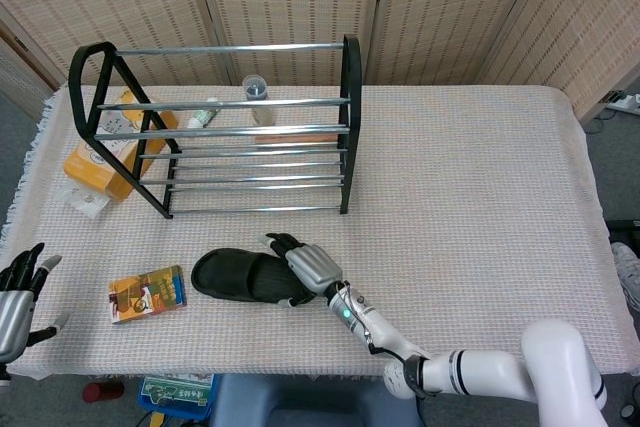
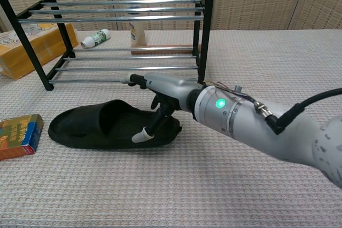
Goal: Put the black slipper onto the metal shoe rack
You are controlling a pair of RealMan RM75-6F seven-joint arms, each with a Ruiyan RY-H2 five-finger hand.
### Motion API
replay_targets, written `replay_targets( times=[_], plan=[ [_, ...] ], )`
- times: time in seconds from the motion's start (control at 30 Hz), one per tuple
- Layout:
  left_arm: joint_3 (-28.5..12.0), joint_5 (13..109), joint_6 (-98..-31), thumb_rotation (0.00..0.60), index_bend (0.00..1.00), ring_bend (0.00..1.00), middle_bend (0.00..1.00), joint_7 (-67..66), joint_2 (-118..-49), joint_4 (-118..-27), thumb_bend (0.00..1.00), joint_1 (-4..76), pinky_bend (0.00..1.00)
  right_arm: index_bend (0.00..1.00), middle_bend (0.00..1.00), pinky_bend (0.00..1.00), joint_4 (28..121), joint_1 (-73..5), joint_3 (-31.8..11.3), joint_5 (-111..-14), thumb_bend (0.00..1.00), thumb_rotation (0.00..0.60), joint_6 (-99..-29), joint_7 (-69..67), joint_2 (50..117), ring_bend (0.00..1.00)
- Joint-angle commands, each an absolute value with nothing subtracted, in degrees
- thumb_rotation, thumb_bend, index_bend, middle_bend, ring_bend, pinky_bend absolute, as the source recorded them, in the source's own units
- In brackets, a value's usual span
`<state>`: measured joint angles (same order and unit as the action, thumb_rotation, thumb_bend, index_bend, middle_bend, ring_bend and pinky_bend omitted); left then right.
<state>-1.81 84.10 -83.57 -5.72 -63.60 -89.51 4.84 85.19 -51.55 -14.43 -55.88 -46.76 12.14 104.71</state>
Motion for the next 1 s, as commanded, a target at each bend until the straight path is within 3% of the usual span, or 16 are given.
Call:
replay_targets(
  times=[0.03,0.4,0.7,1.0],
  plan=[
    [-1.80,84.25,-83.51,0.600,0.16,0.04,0.03,-5.79,-63.64,-89.59,0.24,4.96,0.19,0.00,0.00,0.21,86.52,-50.93,-13.73,-56.90,0.03,0.600,-47.05,11.40,103.72,0.01],
    [-2.08,86.90,-81.34,0.600,0.16,0.04,0.03,-6.67,-62.84,-90.91,0.24,7.78,0.19,0.00,0.00,0.21,94.24,-47.47,-12.18,-63.02,0.03,0.600,-49.19,6.49,98.24,0.01],
    [-1.90,94.06,-76.69,0.600,0.16,0.04,0.03,-5.21,-62.17,-92.84,0.24,14.05,0.19,0.00,0.00,0.21,105.51,-40.97,-9.59,-69.68,0.03,0.600,-58.28,10.38,82.69,0.01],
    [-1.40,101.01,-70.15,0.600,0.16,0.04,0.03,-4.80,-66.18,-95.78,0.24,21.89,0.19,0.00,0.00,0.21,112.77,-32.50,-6.34,-74.35,0.03,0.600,-67.23,9.67,68.42,0.01]
  ],
)
